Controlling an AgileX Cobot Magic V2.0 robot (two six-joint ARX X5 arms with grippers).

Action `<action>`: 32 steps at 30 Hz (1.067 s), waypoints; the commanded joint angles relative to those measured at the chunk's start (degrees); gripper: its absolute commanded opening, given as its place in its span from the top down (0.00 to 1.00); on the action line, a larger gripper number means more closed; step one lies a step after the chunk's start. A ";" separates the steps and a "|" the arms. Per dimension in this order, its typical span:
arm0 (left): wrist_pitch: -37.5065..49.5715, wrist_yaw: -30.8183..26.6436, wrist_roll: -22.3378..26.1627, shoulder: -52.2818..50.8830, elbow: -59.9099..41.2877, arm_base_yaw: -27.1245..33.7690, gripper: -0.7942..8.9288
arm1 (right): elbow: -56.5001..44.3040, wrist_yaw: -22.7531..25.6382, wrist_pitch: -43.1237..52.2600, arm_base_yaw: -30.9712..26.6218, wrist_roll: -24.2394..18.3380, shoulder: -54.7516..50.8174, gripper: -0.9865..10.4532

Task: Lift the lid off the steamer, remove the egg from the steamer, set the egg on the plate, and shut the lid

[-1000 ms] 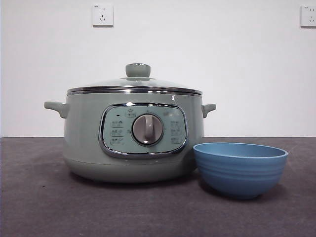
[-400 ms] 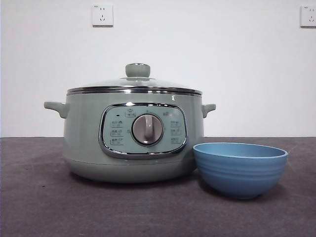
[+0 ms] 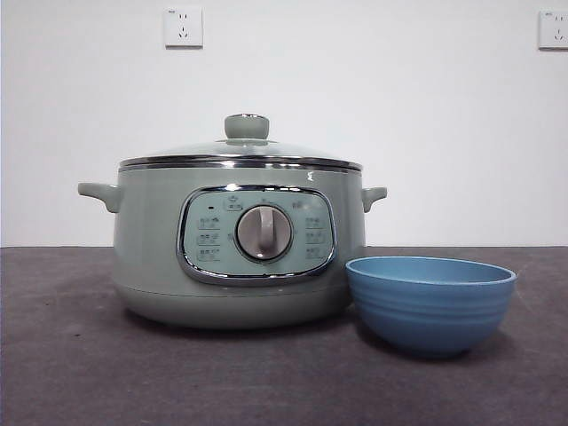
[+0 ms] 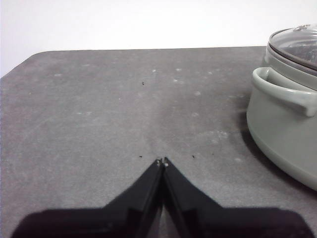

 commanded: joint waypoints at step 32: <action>0.17 0.04 -0.26 -0.15 -0.79 0.22 0.92 | -35.67 13.92 8.52 -4.13 10.93 -19.74 0.91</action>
